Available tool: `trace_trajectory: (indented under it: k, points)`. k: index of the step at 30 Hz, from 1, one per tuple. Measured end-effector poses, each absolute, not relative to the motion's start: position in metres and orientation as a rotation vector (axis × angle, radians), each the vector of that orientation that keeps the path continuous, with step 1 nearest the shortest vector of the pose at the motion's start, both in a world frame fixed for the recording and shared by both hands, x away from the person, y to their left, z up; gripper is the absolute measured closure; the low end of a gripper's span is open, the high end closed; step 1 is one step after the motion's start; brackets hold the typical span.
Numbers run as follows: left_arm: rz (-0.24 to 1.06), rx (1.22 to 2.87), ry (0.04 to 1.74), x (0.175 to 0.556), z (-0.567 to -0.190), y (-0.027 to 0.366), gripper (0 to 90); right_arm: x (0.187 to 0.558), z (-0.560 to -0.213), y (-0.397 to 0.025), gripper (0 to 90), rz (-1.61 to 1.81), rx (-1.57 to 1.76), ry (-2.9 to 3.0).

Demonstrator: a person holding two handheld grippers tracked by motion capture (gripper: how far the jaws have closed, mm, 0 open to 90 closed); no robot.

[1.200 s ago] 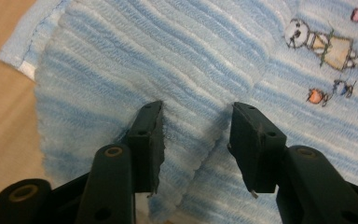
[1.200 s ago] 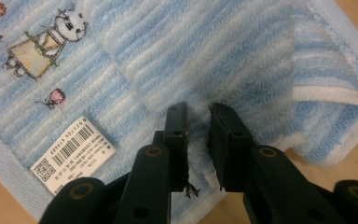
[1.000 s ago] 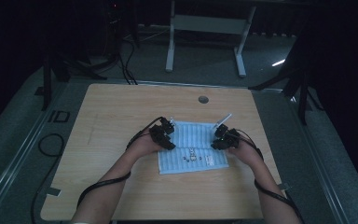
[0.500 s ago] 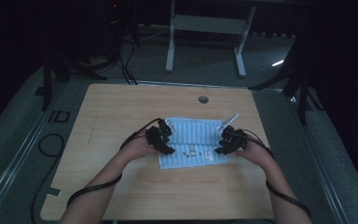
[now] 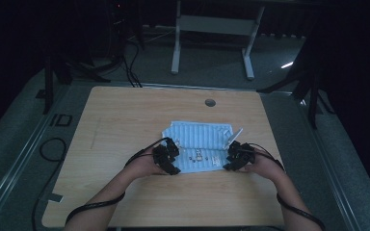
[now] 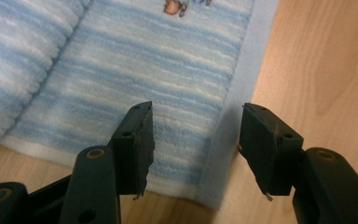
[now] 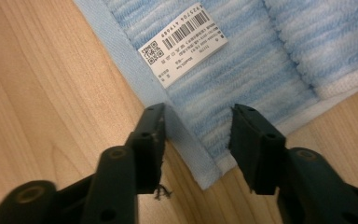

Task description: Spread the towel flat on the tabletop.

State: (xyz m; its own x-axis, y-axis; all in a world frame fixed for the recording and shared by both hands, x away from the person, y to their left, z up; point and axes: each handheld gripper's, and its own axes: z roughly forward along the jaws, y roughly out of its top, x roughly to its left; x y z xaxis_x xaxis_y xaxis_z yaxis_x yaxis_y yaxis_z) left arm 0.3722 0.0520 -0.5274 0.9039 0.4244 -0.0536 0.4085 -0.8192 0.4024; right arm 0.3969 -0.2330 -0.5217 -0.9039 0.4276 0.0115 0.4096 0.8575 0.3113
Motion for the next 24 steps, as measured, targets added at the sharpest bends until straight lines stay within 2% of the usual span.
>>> trace_trajectory:
  k: [3,7,8,13,17,21,24]
  points:
    - [0.076,2.666,0.606,0.371,-0.527,0.051,53.7,0.395,-0.522,-0.233,62.7,0.47,0.673,2.953]
    - [0.025,2.665,0.606,0.37,-0.526,0.046,77.5,0.388,-0.521,-0.227,81.5,0.442,0.614,2.936]
    - [0.024,2.664,0.615,0.371,-0.526,0.045,80.4,0.387,-0.521,-0.225,83.4,0.428,0.6,2.932]
    - [0.043,2.658,0.687,0.38,-0.512,0.046,83.3,0.394,-0.512,-0.224,84.8,0.446,0.644,2.934]
    - [0.054,2.574,0.709,0.379,-0.477,0.055,83.4,0.392,-0.48,-0.227,84.8,0.525,0.642,2.896]
    - [0.101,2.547,0.629,0.353,-0.438,0.065,83.2,0.371,-0.44,-0.234,84.7,0.609,0.585,2.845]
    - [0.085,2.522,0.554,0.326,-0.423,0.072,83.1,0.344,-0.421,-0.239,84.5,0.635,0.553,2.831]
